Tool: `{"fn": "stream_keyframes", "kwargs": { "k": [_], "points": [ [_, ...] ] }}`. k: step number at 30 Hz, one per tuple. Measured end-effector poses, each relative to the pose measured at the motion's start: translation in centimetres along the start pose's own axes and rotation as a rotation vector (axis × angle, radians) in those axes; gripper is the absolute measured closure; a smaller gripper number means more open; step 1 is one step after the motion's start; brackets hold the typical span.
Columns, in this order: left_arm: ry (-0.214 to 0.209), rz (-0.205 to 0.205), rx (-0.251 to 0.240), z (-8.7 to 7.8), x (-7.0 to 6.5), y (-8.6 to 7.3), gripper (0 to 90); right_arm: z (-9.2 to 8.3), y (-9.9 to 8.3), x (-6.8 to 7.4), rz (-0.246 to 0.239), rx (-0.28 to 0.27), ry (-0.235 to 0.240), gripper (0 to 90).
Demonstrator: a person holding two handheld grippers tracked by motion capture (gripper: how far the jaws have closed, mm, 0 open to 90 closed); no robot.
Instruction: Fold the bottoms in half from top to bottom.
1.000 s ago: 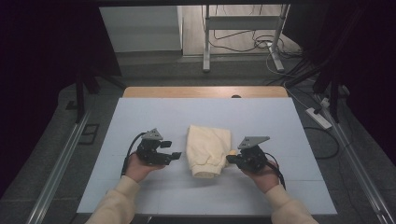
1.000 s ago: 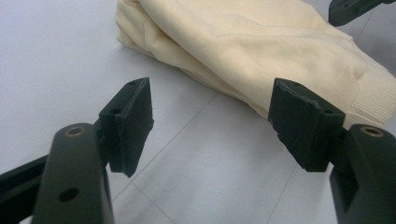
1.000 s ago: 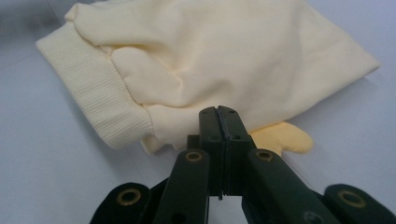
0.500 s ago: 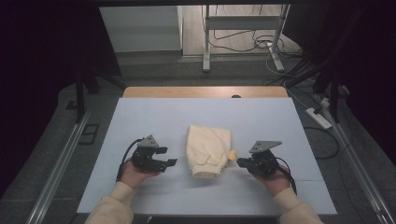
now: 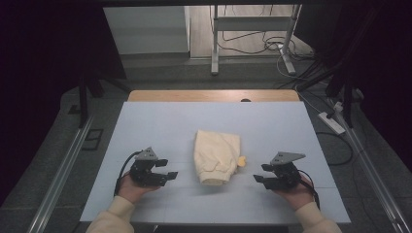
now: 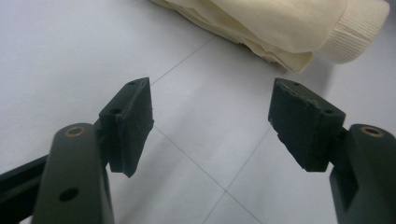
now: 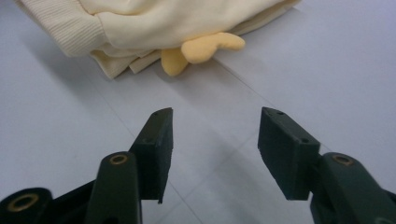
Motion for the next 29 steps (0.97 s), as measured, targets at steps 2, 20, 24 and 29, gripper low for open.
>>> {"fn": "stream_keyframes", "kwargs": {
  "k": [2,20,24,29],
  "points": [
    [0.0,-0.001,0.0,-0.1,-0.1,-0.2,30.9,-0.5,-0.4,-0.3,0.004,-0.005,-0.008,42.5],
    [0.002,-0.008,0.008,-0.5,-0.2,-0.9,30.5,-1.3,-1.7,-0.7,0.002,-0.015,-0.004,36.8],
    [0.003,-0.003,0.011,-0.5,-0.2,-0.9,30.5,-1.2,-1.7,-0.7,-0.002,-0.014,-0.004,36.6],
    [0.008,0.002,0.016,-0.5,-0.2,-0.9,30.5,-1.2,-1.6,-0.6,-0.005,-0.021,-0.004,36.6]
  ]
}}
Point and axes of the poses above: each handheld gripper's, and its own axes: z roughly forward along the jaws, y roughly out of its top, x roughly to its left, the point moved 2 cm from there along z, roughly forward along the jaws, and after that the axes turned 3 degrees about -x, right-handed, at the moved point
